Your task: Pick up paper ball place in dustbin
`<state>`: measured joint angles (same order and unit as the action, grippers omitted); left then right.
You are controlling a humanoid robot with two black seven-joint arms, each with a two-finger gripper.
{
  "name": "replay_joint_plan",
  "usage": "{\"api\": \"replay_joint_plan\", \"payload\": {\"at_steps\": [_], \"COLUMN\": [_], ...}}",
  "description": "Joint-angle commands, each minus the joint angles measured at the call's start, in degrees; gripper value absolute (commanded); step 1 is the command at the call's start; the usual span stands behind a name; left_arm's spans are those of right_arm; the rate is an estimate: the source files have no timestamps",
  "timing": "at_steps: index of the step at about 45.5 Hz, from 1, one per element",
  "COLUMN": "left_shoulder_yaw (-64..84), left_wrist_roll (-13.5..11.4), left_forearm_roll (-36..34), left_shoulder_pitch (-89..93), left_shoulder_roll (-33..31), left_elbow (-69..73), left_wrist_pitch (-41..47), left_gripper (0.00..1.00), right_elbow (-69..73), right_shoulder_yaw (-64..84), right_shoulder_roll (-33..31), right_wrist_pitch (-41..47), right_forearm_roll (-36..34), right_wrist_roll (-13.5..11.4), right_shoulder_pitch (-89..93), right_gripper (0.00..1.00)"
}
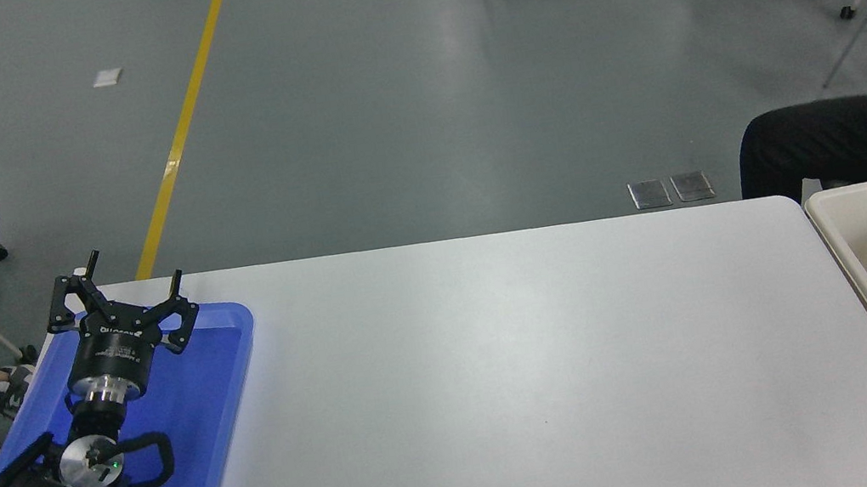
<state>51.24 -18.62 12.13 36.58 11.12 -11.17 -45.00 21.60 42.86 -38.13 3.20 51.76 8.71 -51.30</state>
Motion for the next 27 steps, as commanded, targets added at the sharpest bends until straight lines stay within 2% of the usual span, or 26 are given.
{"api": "replay_joint_plan", "payload": {"at_steps": [1, 12, 13, 15, 16, 17, 27], "left_shoulder_yaw": [0.0, 0.0, 0.0, 0.0, 0.0, 0.0, 0.0], "left_wrist_roll": [0.0, 0.0, 0.0, 0.0, 0.0, 0.0, 0.0], "left_forearm_roll": [0.0, 0.0, 0.0, 0.0, 0.0, 0.0, 0.0], "left_shoulder_pitch": [0.0, 0.0, 0.0, 0.0, 0.0, 0.0, 0.0], "left_shoulder_roll": [0.0, 0.1, 0.1, 0.1, 0.1, 0.1, 0.1], "left_elbow": [0.0, 0.0, 0.0, 0.0, 0.0, 0.0, 0.0], "left_wrist_pitch": [0.0, 0.0, 0.0, 0.0, 0.0, 0.0, 0.0], "left_gripper": [1.0, 1.0, 1.0, 1.0, 1.0, 1.0, 1.0], "right_elbow": [-6.2, -6.4, -6.4, -6.5, -6.5, -6.4, -6.3], "right_shoulder_yaw": [-4.0, -4.3, -4.3, -4.4, -4.7, -5.0, -5.9], "right_shoulder_roll": [6.1, 7.1, 7.0, 7.0, 6.9, 6.9, 6.5], "right_wrist_pitch": [-2.3, -2.9, -2.8, -2.9, -2.9, -2.8, -2.8], "right_forearm_roll": [-3.6, -3.7, -3.7, -3.7, -3.7, -3.7, -3.7], "right_wrist_roll": [-0.2, -0.3, -0.3, -0.4, -0.4, -0.4, -0.4], "right_shoulder_pitch": [8.4, 8.7, 8.7, 8.7, 8.7, 8.7, 8.6], "right_gripper": [0.0, 0.0, 0.14, 0.68, 0.87, 1.0, 1.0]}}
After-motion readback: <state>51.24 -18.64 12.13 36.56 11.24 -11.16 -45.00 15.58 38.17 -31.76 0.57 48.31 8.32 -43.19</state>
